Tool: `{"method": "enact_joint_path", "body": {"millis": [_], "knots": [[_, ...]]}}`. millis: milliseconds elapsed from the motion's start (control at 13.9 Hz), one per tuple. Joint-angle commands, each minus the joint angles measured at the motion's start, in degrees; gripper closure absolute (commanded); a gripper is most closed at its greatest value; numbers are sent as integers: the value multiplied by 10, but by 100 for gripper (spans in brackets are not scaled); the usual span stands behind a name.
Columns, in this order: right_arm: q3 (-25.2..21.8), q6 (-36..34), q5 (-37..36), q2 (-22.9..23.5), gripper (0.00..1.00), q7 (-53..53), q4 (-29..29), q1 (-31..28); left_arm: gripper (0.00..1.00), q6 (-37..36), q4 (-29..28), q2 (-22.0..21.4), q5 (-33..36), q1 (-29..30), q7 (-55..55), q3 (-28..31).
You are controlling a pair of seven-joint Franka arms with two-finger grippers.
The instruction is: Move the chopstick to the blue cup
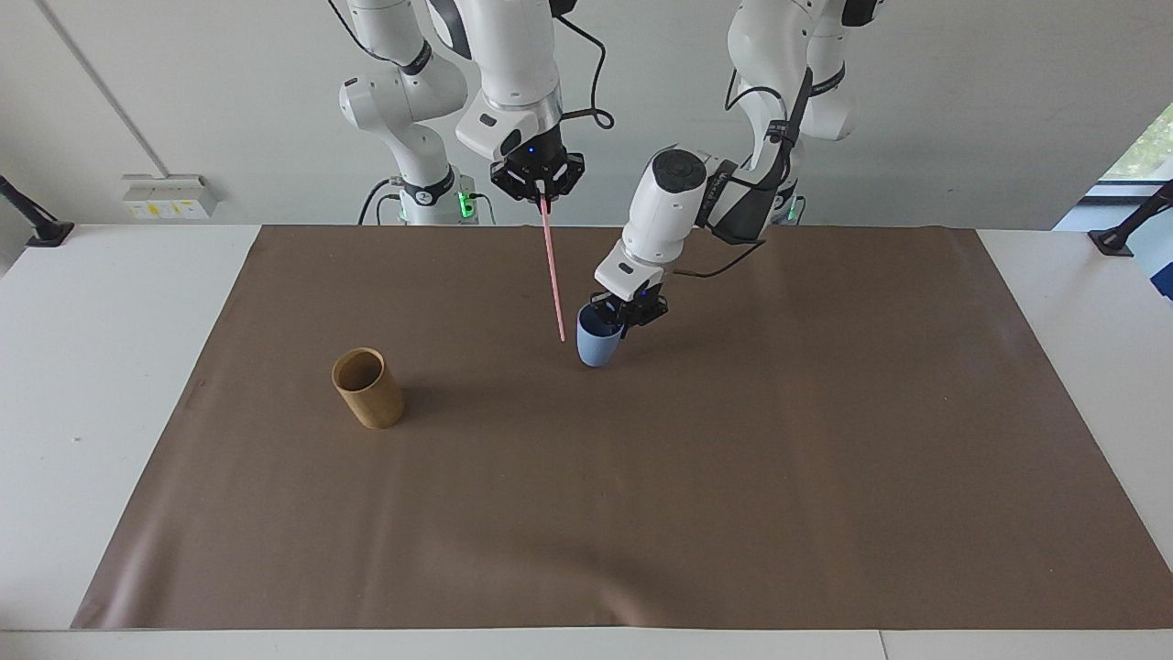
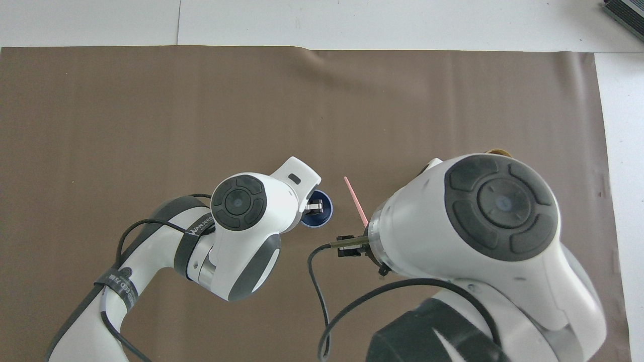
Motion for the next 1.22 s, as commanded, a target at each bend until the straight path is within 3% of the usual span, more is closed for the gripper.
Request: {"method": "enact_joint_path", "body": {"millis": [0, 72, 144, 216, 431, 863, 1007, 1150], "knots": [[3, -19, 17, -8, 100, -20, -5, -19, 42, 0, 9, 6, -9, -9, 11, 9], [0, -28, 48, -9, 100, -36, -6, -25, 38, 0, 10, 6, -9, -9, 9, 9], [0, -34, 66, -10, 100, -59, -8, -41, 16, 0, 10, 5, -9, -9, 9, 9], [1, -38, 80, -10, 100, -68, -10, -47, 0, -2, 11, 1, -8, -8, 12, 10], [1, -39, 106, -16, 100, -71, -21, -48, 0, -35, 10, -40, -7, 12, 35, 16], [6, -7, 132, -30, 100, -74, -67, -37, 0, -263, 10, -179, 4, 185, 226, 17], [6, 12, 133, -29, 100, -70, -90, -1, 0, -292, 36, -199, 60, 220, 278, 17], [7, 37, 132, -26, 100, -71, -103, 0, 0, -347, 101, -192, 66, 247, 318, 17]]}}
